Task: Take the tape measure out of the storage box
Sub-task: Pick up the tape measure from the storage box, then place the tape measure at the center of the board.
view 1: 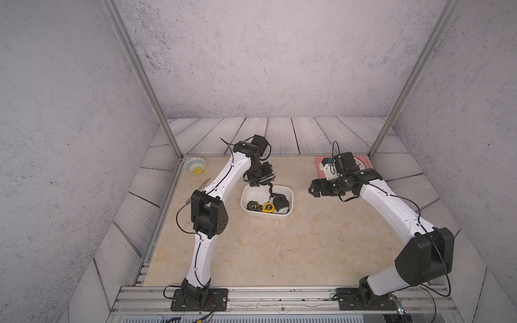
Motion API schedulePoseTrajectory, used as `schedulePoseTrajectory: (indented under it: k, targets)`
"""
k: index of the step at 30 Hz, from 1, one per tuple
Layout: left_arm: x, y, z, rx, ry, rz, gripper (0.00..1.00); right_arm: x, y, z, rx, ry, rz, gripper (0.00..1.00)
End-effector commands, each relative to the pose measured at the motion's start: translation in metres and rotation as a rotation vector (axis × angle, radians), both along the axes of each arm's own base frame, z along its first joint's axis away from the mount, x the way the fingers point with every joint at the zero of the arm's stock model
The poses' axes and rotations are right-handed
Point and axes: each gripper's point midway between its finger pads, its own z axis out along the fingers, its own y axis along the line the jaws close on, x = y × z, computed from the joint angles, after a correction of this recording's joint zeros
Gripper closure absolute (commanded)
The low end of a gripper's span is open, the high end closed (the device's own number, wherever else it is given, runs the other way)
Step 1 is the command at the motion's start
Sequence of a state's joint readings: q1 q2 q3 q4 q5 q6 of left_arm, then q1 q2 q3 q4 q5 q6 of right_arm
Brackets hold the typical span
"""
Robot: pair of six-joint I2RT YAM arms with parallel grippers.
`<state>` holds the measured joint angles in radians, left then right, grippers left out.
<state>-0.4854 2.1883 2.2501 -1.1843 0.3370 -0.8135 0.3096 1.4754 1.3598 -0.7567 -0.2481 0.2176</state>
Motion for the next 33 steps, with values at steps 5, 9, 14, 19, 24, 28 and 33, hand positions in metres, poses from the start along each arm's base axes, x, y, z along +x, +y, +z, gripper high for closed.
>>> schedulePoseTrajectory:
  k: [5,9,14,19,24,28,33]
  targets:
    - [0.003,-0.060,0.070,-0.466,0.115,0.137,1.00,0.005,0.008,0.073,0.147,-0.316,-0.010,0.14]
    - [0.005,-0.083,0.096,-0.621,0.188,0.193,1.00,0.006,0.016,0.085,0.165,-0.391,0.007,0.14]
    - [0.004,-0.107,0.126,-0.742,0.222,0.235,1.00,0.013,0.033,0.084,0.169,-0.426,0.041,0.14]
    - [-0.003,-0.115,0.132,-0.757,0.241,0.249,1.00,0.020,0.047,0.093,0.181,-0.471,0.070,0.14]
    - [-0.011,-0.126,0.141,-0.787,0.249,0.231,1.00,0.025,0.059,0.091,0.180,-0.471,0.093,0.15]
    - [-0.021,-0.129,0.143,-0.781,0.256,0.213,1.00,0.029,0.063,0.090,0.182,-0.473,0.093,0.15]
    - [-0.028,-0.130,0.140,-0.768,0.248,0.209,1.00,0.032,0.064,0.090,0.174,-0.483,0.091,0.16]
